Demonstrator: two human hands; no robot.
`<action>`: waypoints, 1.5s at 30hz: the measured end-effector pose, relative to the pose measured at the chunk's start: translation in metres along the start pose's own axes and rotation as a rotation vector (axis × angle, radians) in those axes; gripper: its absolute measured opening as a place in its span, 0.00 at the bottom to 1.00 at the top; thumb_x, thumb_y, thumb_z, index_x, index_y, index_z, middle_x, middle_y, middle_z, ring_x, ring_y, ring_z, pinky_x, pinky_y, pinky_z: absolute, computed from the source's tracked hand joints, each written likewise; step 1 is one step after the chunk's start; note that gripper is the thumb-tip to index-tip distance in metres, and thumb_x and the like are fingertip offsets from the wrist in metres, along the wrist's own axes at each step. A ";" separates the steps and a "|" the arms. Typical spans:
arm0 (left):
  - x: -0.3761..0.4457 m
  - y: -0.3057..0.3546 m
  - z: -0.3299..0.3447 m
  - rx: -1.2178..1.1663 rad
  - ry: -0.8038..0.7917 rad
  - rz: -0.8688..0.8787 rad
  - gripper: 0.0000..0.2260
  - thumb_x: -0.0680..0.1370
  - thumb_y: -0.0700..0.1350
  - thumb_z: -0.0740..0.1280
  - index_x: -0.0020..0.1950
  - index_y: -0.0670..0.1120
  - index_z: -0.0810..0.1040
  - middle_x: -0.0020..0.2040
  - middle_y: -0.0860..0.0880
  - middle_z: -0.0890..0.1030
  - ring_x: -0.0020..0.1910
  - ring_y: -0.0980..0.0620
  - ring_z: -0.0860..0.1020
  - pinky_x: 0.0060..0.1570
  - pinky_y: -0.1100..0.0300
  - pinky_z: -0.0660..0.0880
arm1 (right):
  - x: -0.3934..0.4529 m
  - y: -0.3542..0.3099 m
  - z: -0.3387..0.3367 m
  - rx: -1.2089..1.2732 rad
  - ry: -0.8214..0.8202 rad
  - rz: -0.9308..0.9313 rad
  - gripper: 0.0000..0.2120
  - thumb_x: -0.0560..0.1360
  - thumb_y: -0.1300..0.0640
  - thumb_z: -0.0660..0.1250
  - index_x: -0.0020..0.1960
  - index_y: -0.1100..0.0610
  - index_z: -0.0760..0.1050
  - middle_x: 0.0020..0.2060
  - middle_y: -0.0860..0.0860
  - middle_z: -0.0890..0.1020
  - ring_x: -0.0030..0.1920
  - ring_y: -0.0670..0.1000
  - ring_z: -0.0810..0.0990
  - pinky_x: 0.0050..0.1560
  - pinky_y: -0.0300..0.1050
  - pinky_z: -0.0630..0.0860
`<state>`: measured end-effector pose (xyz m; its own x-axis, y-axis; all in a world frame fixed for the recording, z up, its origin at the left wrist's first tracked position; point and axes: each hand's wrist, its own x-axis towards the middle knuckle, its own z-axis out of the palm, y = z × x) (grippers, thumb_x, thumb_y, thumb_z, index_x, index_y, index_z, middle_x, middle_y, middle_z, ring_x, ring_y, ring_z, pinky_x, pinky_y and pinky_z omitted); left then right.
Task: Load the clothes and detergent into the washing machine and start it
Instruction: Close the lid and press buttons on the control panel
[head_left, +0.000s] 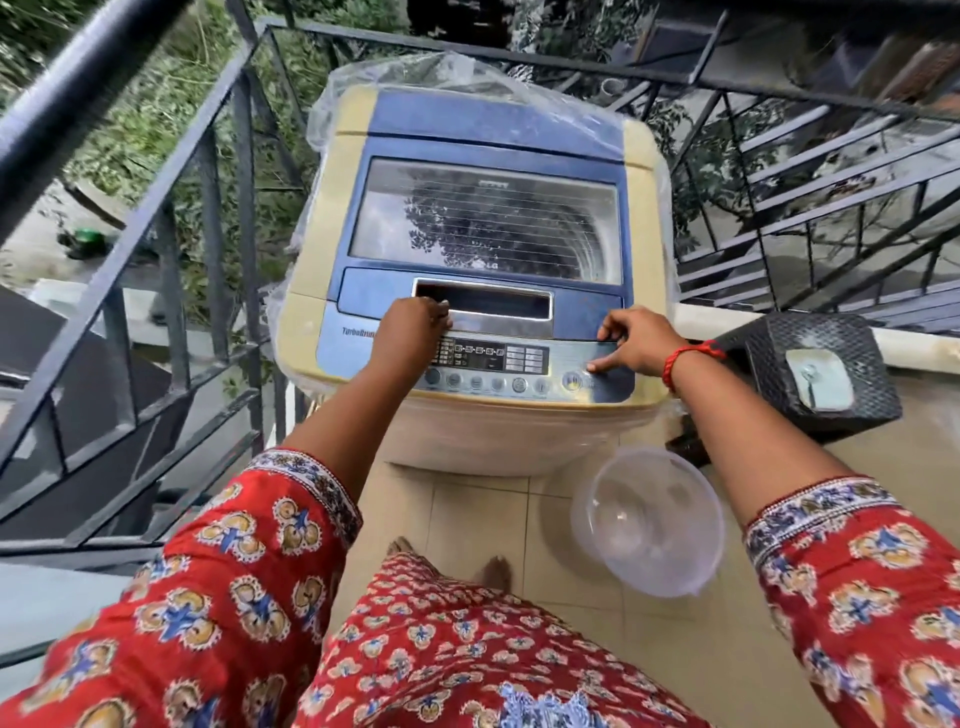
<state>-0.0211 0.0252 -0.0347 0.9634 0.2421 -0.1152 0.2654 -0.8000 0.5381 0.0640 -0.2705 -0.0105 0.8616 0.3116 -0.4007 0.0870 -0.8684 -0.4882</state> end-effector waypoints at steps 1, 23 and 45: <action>0.001 -0.001 -0.002 0.004 -0.004 0.004 0.13 0.79 0.45 0.66 0.61 0.42 0.81 0.55 0.39 0.83 0.55 0.39 0.80 0.52 0.52 0.76 | 0.001 -0.001 0.001 -0.001 0.002 0.005 0.20 0.58 0.56 0.83 0.43 0.57 0.77 0.41 0.50 0.77 0.35 0.44 0.71 0.35 0.34 0.67; 0.008 0.001 -0.016 0.069 -0.102 0.032 0.13 0.80 0.47 0.64 0.59 0.43 0.82 0.50 0.39 0.84 0.49 0.39 0.81 0.49 0.51 0.78 | 0.001 -0.010 -0.001 -0.040 -0.026 0.093 0.21 0.57 0.55 0.84 0.42 0.57 0.76 0.36 0.48 0.74 0.35 0.47 0.71 0.33 0.37 0.67; 0.023 -0.004 -0.028 0.094 -0.198 0.105 0.13 0.76 0.48 0.70 0.58 0.45 0.83 0.49 0.41 0.85 0.47 0.43 0.80 0.43 0.59 0.71 | -0.004 -0.018 0.009 -0.172 -0.020 0.078 0.32 0.50 0.50 0.85 0.46 0.55 0.70 0.48 0.53 0.69 0.46 0.55 0.73 0.45 0.43 0.69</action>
<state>-0.0007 0.0495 -0.0156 0.9721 0.0500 -0.2293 0.1569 -0.8651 0.4764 0.0546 -0.2525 -0.0067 0.8593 0.2463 -0.4482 0.1054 -0.9429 -0.3161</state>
